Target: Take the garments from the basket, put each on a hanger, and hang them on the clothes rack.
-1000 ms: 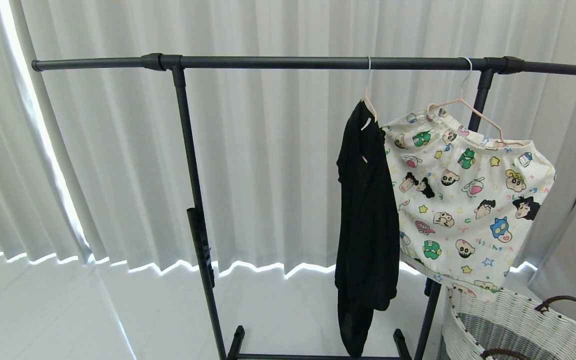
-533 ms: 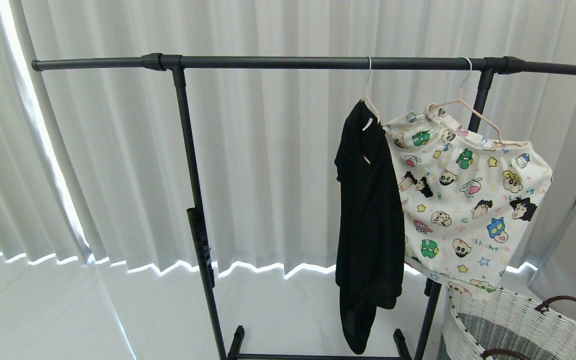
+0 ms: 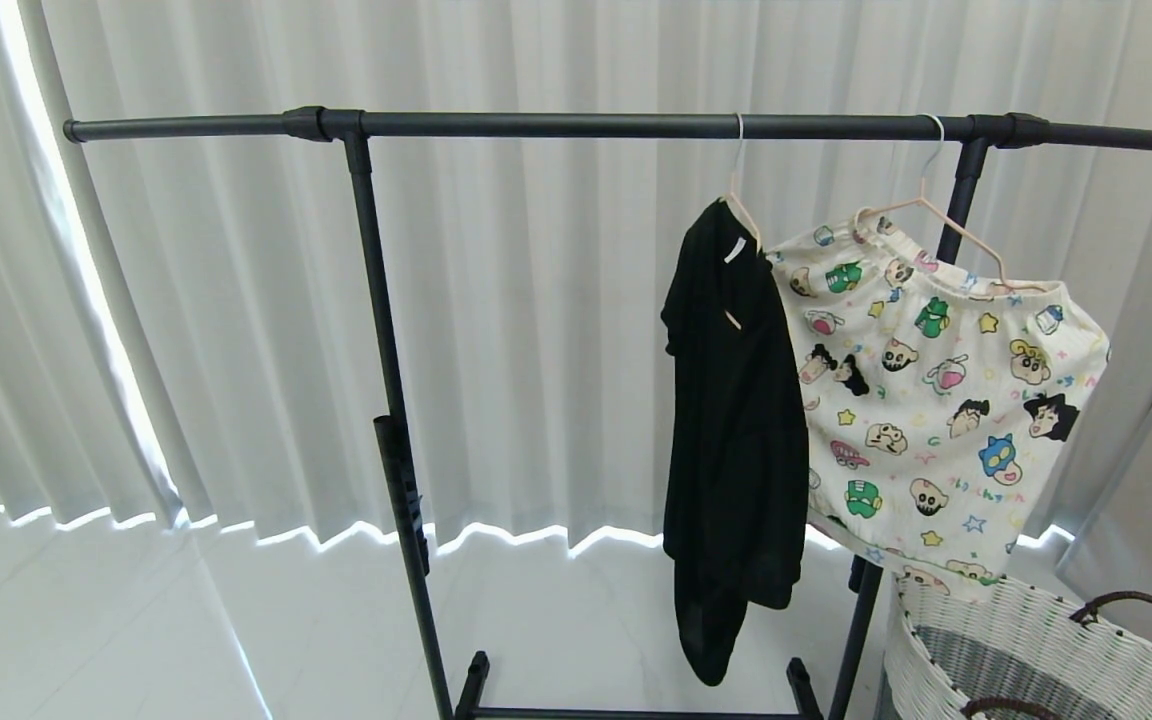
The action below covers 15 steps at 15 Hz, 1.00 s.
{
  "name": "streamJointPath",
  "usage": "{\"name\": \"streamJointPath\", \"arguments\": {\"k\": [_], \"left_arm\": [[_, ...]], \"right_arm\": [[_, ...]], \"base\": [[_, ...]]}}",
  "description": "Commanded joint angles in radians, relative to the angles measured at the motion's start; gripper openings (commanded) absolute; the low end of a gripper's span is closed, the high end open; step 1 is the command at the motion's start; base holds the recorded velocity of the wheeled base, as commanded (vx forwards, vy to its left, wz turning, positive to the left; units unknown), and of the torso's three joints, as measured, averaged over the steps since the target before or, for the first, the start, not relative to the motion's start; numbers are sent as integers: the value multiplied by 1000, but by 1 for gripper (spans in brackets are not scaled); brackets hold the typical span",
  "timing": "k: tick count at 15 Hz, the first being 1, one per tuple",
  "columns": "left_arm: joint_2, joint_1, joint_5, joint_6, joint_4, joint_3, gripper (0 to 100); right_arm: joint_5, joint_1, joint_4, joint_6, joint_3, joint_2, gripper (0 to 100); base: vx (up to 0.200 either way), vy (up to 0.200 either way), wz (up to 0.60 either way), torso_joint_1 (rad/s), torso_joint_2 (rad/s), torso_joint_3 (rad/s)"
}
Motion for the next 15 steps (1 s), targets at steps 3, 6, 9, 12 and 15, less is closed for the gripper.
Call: {"name": "streamJointPath", "arguments": {"k": [3, 6, 9, 12, 15], "left_arm": [[0, 0, -1, 0, 1, 0, 100], [0, 0, -1, 0, 1, 0, 100], [0, 0, -1, 0, 1, 0, 100], [0, 0, -1, 0, 1, 0, 100], [0, 0, -1, 0, 1, 0, 100]], "right_arm": [[0, 0, 0, 0, 0, 0, 100], [0, 1, 0, 0, 0, 0, 100], [0, 1, 0, 0, 0, 0, 100], [0, 0, 0, 0, 0, 0, 100], [0, 1, 0, 0, 0, 0, 100]], "base": [[0, 0, 0, 0, 0, 0], [0, 0, 0, 0, 0, 0], [0, 0, 0, 0, 0, 0], [0, 0, 0, 0, 0, 0], [0, 0, 0, 0, 0, 0]]}}
